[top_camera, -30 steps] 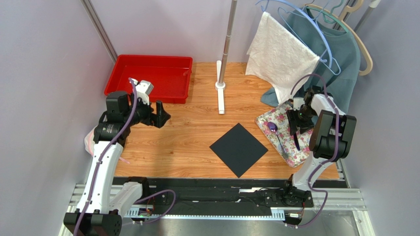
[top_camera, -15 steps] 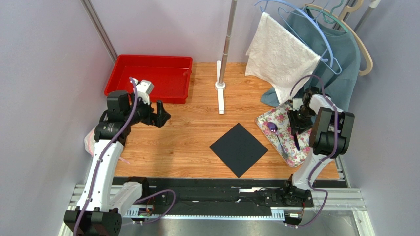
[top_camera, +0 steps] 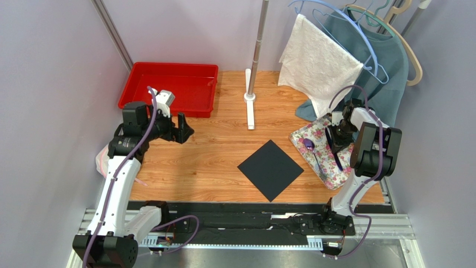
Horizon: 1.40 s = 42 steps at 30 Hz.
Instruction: Place the utensils on the paper napkin and roll it up
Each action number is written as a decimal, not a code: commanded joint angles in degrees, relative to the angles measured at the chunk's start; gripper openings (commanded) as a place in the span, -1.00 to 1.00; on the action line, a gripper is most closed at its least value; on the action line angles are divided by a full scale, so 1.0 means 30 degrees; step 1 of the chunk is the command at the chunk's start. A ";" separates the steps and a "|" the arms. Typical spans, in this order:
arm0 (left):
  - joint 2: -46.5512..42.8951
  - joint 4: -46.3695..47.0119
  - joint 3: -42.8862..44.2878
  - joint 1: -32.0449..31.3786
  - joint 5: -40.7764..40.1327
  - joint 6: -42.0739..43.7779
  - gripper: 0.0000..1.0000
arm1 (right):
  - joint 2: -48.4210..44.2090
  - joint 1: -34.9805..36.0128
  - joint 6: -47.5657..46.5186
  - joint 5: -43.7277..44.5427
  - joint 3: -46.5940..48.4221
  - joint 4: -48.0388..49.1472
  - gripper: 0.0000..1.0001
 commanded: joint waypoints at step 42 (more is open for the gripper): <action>0.1425 0.0276 0.0151 0.0110 -0.1411 -0.0685 0.98 | -0.4700 1.4893 1.5938 0.0462 0.1239 -0.1686 -1.00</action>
